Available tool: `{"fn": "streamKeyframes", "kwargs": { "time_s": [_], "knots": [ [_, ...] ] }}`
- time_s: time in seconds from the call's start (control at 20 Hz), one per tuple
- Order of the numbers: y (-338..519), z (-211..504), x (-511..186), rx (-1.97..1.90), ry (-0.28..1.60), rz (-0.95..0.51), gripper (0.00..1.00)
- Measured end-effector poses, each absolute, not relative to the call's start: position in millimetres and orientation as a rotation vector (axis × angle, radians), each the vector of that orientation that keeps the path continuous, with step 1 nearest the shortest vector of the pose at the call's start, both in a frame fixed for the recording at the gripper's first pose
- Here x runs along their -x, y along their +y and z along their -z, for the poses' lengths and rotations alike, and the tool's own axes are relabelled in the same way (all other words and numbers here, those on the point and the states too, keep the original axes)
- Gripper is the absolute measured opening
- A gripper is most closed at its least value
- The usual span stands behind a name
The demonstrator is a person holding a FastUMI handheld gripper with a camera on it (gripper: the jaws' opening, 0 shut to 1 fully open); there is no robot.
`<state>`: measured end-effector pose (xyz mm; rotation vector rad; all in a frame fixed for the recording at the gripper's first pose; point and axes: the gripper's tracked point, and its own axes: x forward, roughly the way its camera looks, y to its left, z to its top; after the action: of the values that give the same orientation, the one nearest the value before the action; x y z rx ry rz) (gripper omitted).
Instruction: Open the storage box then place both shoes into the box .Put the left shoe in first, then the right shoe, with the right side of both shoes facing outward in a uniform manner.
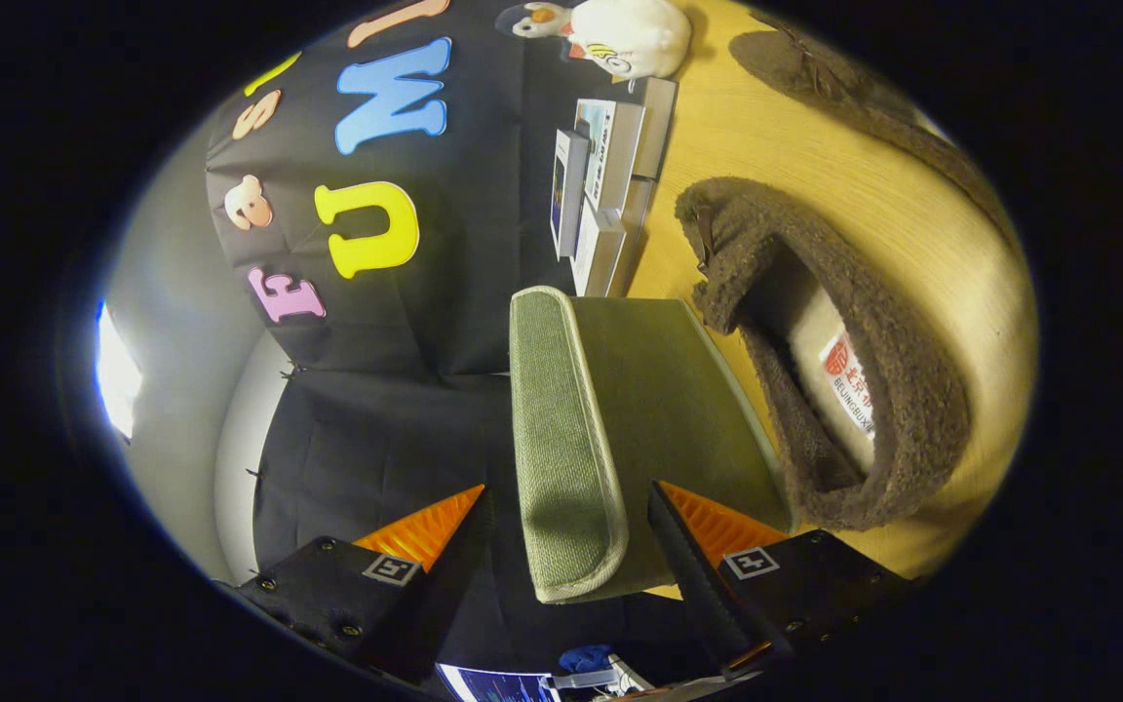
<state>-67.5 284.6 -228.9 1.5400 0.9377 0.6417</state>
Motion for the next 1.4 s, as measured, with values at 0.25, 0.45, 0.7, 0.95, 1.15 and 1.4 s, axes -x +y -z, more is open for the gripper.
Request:
{"fn": "streamKeyframes", "kwargs": {
  "time_s": [0.25,0.45,0.7,0.95,1.15,1.4],
  "knots": [
    [272.4,211.9,63.5,-1.612,0.914,-0.671,0.94],
    [268.0,200.9,61.0,-1.651,0.899,-0.693,0.94],
    [259.8,191.5,57.0,-1.692,0.872,-0.702,0.70],
    [273.5,177.5,60.0,-1.657,0.877,-0.761,0.69],
    [286.4,177.6,64.6,-1.605,0.914,-0.787,0.69],
    [287.7,202.0,59.8,-1.543,0.973,-0.672,0.06]
  ]
}}
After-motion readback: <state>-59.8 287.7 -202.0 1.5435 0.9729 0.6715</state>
